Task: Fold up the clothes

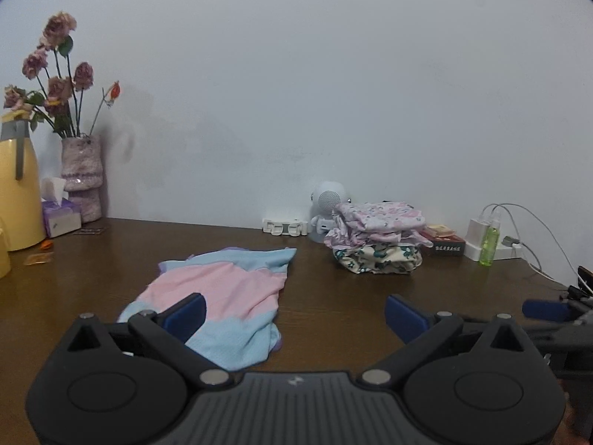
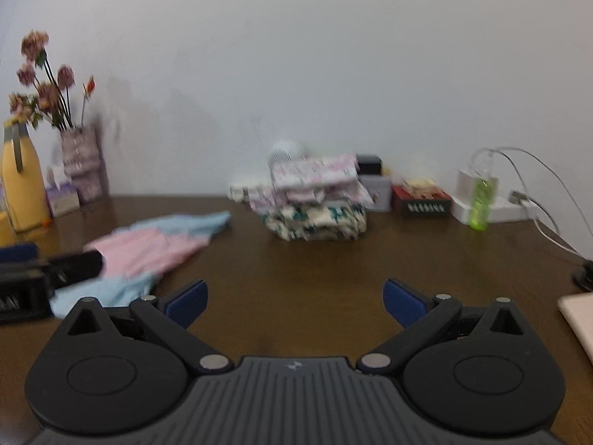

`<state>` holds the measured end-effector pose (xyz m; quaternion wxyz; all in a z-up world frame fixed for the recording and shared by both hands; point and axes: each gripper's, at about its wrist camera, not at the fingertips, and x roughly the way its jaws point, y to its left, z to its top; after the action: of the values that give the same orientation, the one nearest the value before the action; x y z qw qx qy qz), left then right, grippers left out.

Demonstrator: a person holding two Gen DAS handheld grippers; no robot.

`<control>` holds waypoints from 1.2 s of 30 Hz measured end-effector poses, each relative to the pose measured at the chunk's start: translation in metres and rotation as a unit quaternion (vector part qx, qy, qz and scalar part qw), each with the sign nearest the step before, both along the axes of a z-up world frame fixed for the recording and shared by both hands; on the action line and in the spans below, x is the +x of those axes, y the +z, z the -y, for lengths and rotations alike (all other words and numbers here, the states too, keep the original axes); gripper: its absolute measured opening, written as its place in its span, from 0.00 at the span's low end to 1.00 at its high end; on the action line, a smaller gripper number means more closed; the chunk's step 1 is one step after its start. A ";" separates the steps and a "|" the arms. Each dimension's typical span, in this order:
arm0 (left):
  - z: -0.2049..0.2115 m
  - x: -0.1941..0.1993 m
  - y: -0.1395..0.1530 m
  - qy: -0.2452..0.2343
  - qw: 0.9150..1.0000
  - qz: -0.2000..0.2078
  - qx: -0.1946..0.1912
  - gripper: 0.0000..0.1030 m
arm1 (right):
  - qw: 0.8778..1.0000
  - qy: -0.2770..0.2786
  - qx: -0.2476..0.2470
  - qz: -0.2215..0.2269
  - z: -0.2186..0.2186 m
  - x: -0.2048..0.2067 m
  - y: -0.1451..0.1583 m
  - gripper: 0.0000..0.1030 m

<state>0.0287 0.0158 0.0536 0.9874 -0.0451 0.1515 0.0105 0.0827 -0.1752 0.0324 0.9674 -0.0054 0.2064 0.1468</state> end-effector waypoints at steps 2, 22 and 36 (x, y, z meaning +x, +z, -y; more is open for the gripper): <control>-0.001 -0.014 0.003 -0.008 1.000 0.005 -0.007 1.00 | 1.000 0.000 0.002 -0.007 0.002 -0.015 -0.001 1.00; -0.007 -0.051 -0.019 -0.007 0.999 -0.004 -0.034 1.00 | 1.000 0.006 0.012 -0.025 0.009 -0.055 -0.010 1.00; -0.004 -0.061 -0.031 0.007 1.000 -0.014 -0.006 1.00 | 1.000 0.003 -0.020 -0.003 0.001 -0.065 -0.014 1.00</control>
<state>-0.0328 0.0195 0.0223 0.9848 -0.0519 0.1651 0.0167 0.0176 -0.1758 0.0186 0.9660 -0.0255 0.2118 0.1459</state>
